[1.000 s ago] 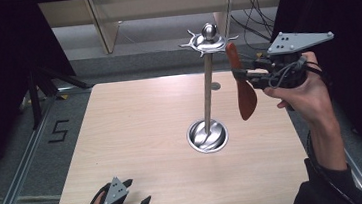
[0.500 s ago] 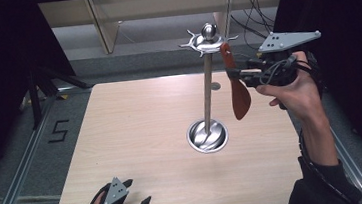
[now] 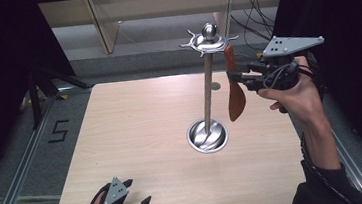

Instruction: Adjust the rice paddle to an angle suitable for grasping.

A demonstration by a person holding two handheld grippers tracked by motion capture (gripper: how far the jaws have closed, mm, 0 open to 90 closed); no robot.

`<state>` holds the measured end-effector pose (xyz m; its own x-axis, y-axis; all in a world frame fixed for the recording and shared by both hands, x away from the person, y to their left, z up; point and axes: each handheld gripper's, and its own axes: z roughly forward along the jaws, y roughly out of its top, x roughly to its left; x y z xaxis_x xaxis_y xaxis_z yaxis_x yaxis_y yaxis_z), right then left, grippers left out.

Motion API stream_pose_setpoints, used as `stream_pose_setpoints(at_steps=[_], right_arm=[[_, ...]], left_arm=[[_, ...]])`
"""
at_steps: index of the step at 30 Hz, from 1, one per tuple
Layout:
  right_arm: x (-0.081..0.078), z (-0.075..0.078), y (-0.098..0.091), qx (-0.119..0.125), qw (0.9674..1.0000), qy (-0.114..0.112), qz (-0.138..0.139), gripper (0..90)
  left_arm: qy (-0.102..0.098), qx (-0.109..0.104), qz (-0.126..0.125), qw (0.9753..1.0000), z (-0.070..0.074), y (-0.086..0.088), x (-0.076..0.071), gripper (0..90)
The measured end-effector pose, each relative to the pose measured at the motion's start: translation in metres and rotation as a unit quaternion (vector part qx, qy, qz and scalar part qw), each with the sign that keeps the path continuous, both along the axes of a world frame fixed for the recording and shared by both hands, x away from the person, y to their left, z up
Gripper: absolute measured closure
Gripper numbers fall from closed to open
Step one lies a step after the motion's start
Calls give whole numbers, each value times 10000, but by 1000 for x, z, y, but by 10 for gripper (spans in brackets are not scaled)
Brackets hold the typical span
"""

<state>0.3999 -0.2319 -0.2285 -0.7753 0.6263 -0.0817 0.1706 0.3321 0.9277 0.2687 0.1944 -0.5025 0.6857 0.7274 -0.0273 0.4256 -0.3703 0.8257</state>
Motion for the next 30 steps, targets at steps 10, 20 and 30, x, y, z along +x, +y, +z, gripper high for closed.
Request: stream_pose_setpoints(at_steps=[10,20,30], right_arm=[[1,-6,3,45,10000,-11,33,658],[-9,-20,-10,262,9996,73,52,592],[-29,-46,-33,281,9994,103,-192,504]], left_arm=[[3,155,-14,9999,1,2,1,160],[-88,237,-110,9996,1,3,2,160],[-45,142,-88,9999,0,2,2,160]])
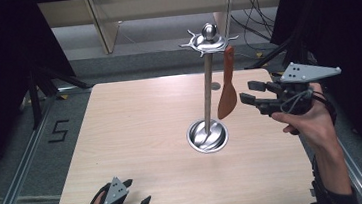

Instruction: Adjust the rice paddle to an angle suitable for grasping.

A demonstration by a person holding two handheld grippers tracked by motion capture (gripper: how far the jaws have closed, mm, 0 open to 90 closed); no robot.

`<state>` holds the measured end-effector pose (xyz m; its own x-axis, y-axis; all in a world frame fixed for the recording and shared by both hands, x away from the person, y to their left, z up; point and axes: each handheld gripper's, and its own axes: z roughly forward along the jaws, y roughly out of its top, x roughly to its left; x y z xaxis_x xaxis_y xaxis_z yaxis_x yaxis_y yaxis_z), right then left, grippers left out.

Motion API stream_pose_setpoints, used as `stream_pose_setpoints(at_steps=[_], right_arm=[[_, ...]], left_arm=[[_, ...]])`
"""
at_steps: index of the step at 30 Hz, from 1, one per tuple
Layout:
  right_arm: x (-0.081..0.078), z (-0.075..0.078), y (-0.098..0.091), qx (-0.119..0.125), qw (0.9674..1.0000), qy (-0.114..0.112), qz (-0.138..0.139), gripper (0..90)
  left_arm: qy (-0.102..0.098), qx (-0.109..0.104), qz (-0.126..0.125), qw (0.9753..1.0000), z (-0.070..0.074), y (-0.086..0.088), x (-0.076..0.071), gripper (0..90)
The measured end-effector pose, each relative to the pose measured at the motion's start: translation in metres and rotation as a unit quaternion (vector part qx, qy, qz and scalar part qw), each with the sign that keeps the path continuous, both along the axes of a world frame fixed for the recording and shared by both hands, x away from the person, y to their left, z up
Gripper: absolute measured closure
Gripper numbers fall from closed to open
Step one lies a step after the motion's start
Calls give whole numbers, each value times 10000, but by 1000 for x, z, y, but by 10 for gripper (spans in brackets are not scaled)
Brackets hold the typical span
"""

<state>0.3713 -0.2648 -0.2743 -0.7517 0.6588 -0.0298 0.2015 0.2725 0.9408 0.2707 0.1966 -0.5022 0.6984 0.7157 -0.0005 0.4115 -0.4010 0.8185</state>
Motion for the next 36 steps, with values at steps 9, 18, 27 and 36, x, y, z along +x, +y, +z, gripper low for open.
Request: stream_pose_setpoints(at_steps=[9,18,27,36], right_arm=[[4,-27,-5,31,9995,258,-151,453],[-2,-41,-12,-171,9987,452,-163,429],[-3,-60,-17,-277,9976,583,-263,405],[-2,-78,-21,-356,9951,876,-299,382]], left_arm=[[64,-1,88,9999,0,0,-2,160],[-120,145,-85,9998,2,2,2,160],[-98,-67,-24,9999,1,-1,1,160],[91,-135,78,9998,1,-2,-1,160]])
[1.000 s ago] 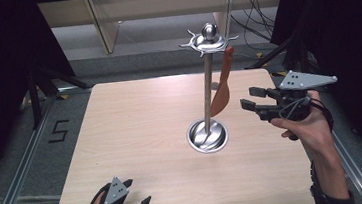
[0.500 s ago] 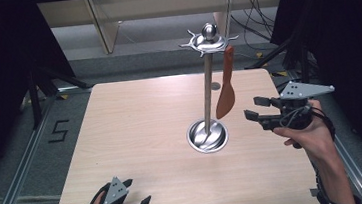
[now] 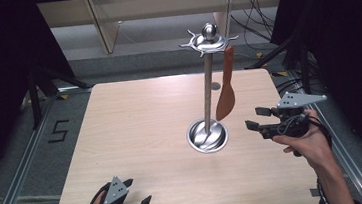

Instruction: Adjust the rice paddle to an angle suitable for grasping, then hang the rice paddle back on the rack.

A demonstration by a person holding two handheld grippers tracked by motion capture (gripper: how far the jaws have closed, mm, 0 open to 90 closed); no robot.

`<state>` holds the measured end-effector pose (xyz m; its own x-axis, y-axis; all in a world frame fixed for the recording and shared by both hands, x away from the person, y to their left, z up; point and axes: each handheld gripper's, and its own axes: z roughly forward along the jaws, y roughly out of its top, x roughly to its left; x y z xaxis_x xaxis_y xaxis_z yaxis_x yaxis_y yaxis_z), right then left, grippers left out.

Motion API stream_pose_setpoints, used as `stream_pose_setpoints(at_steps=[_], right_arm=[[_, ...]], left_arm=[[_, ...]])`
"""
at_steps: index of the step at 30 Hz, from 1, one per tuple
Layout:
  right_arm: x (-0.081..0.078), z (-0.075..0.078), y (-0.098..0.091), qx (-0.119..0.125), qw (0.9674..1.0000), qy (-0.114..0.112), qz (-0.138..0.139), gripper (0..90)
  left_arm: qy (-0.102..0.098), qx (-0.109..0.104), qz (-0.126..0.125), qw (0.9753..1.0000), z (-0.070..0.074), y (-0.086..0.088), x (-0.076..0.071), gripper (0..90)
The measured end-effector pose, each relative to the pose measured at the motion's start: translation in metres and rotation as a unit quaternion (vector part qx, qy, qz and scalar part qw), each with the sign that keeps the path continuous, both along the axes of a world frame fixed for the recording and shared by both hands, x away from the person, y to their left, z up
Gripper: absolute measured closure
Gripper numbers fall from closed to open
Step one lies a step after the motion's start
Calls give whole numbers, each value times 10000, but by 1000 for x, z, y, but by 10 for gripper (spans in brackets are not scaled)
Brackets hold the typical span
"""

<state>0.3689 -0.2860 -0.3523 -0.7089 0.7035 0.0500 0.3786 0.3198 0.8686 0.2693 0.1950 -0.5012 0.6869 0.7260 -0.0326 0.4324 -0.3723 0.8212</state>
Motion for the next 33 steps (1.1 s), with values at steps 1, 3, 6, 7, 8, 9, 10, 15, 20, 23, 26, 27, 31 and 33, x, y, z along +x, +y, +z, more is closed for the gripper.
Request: stream_pose_setpoints(at_steps=[1,3,6,7,8,9,10,15,20,23,26,27,31,33], right_arm=[[2,-6,0,-37,10000,22,12,381],[2,-10,0,-49,9999,96,-11,381],[3,-19,3,-108,9996,279,16,376],[3,-21,4,-127,9996,260,20,375],[3,-21,4,-127,9996,260,20,375],[3,-23,6,-61,9996,280,32,373],[3,-23,6,-61,9996,280,32,373],[3,-28,7,-100,9994,315,105,368],[2,-32,8,-154,9990,412,121,355],[2,-35,8,-87,9991,394,152,349],[3,-36,7,-108,9988,463,151,342],[2,-39,7,-41,9988,458,153,339],[2,-42,4,-130,9990,367,231,334],[0,-43,3,-98,9987,447,238,331]], left_arm=[[-111,35,-121,9999,1,1,1,160],[-104,19,-116,9999,1,1,1,159],[-89,-19,-84,9999,1,0,0,158],[-121,169,-185,9996,3,2,1,158],[-121,169,-185,9996,3,2,1,158],[-123,171,-182,9996,3,2,1,158],[-123,171,-182,9996,3,2,1,158],[-185,85,-116,9997,0,1,2,158],[-213,243,-176,9993,2,3,3,158],[-135,105,-126,9998,2,1,1,158],[-60,29,-44,10000,1,0,-1,158],[-60,-35,-17,10000,0,0,-2,158],[-47,-7,-16,10000,0,1,-1,158],[-130,27,-82,9999,1,1,0,158]])
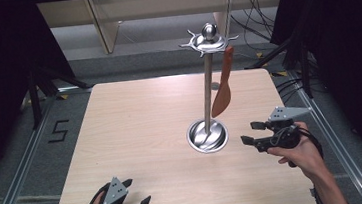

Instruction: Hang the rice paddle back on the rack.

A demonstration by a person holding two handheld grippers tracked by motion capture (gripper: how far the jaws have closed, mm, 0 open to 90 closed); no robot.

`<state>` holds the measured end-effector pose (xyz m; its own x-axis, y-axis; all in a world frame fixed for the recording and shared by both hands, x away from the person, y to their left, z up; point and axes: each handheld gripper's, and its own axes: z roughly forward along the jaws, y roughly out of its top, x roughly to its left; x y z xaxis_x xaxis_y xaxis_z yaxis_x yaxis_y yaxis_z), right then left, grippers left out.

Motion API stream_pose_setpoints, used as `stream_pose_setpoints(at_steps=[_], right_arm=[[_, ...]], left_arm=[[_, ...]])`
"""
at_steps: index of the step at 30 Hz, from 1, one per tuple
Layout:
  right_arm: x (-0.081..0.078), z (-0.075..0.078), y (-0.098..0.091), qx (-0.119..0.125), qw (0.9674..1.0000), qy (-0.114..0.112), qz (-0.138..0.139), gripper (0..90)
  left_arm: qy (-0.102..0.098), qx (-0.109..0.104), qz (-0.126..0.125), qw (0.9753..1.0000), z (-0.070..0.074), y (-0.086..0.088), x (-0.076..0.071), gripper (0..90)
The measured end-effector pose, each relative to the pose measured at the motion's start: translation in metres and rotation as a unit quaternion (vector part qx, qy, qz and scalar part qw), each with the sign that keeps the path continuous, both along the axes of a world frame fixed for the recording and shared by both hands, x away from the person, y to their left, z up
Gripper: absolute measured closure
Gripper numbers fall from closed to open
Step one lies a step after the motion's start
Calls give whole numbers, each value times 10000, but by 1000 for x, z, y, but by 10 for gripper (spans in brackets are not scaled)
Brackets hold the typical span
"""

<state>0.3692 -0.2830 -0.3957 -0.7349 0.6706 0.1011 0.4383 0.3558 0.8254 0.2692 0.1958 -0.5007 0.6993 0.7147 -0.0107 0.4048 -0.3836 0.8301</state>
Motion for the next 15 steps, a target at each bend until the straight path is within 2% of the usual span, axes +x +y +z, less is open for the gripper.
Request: stream_pose_setpoints(at_steps=[1,2,3,5,6,7,8,10,11,12,15], right_arm=[[-1,-2,1,127,9999,51,-37,329],[-1,-3,0,55,9999,94,47,328],[-2,-5,0,92,9997,174,108,326],[-3,-7,1,95,9998,168,46,324],[-3,-11,0,-12,9998,178,87,323],[-3,-11,0,-12,9998,178,87,323],[-5,-15,0,3,9995,298,38,322],[-6,-17,-1,-19,9995,317,65,321],[-5,-19,-2,-49,9998,156,70,321],[-7,-19,-2,-57,9994,324,73,321],[-8,-22,-1,-2,9993,364,97,319]], left_arm=[[0,0,0,10000,0,0,0,158],[1,-14,11,10000,0,0,0,158],[-7,-2,24,10000,0,0,0,158],[-6,6,23,10000,0,0,0,158],[86,-84,81,9999,-1,-1,-1,158],[86,-84,81,9999,-1,-1,-1,158],[-14,6,-3,10000,0,0,0,158],[0,21,15,10000,0,0,0,158],[0,21,15,10000,0,0,0,158],[79,-75,79,9999,-1,-1,-1,158],[8,11,2,10000,0,0,0,158]])
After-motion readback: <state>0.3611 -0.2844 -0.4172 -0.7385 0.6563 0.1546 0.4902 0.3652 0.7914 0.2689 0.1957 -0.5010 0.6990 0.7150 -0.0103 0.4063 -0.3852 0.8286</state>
